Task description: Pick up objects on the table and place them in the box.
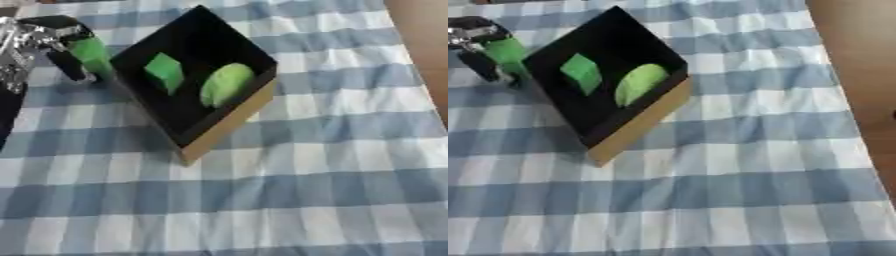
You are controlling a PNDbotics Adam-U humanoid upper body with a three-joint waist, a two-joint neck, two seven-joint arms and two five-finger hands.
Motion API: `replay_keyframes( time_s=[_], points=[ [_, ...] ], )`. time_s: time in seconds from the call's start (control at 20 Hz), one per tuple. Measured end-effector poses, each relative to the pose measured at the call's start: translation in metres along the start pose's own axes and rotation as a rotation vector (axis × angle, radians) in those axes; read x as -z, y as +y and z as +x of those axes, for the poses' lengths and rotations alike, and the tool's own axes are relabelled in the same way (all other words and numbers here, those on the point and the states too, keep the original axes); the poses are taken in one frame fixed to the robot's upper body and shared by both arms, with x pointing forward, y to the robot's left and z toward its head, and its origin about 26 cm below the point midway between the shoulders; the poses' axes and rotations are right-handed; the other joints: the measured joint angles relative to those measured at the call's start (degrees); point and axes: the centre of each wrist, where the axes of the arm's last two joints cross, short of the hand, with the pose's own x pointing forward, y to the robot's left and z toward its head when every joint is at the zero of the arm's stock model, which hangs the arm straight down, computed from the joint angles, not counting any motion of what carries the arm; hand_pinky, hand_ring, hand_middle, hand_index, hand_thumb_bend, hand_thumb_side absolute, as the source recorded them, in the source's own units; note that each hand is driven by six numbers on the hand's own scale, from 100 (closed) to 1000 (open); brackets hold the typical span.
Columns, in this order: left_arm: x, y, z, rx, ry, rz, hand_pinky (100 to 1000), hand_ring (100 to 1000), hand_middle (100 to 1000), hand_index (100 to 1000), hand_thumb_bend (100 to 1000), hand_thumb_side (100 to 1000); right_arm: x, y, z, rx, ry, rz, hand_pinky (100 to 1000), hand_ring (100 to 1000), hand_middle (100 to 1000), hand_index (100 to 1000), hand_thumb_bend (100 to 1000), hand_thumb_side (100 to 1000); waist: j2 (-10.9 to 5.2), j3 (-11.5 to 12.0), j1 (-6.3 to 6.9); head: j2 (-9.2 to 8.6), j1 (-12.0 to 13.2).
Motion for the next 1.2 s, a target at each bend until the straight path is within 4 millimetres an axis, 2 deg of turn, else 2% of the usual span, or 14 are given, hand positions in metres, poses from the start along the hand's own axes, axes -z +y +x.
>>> replay_keyframes(
  time_s=[0.3, 0.65, 0.95, 1.2],
  points=[
    [-0.016, 0.033, 0.015, 0.023, -0.062, 0.095, 804, 725, 567, 718, 256, 190, -0.002, 0.000, 0.000, 0.001, 0.009, -0.003, 921, 1000, 370, 906, 100, 568, -0.07, 0.5, 0.00, 0.34, -0.4],
    [-0.039, 0.059, 0.062, 0.117, -0.238, 0.188, 809, 726, 569, 723, 290, 216, -0.001, -0.002, 0.001, 0.002, 0.009, 0.000, 922, 1000, 369, 906, 100, 568, -0.07, 0.5, 0.00, 0.51, -0.6],
    [-0.051, 0.061, 0.111, 0.177, -0.408, 0.203, 808, 731, 581, 733, 309, 243, -0.001, -0.002, 0.001, 0.004, 0.011, 0.004, 923, 1000, 369, 906, 100, 568, -0.08, 0.2, 0.00, 0.75, -0.5],
    [-0.046, 0.052, 0.140, 0.192, -0.482, 0.168, 809, 734, 588, 740, 318, 252, -0.001, 0.000, 0.000, 0.011, 0.013, 0.008, 924, 1000, 369, 906, 100, 568, -0.16, -0.2, 0.00, 0.97, -0.2]
  ],
)
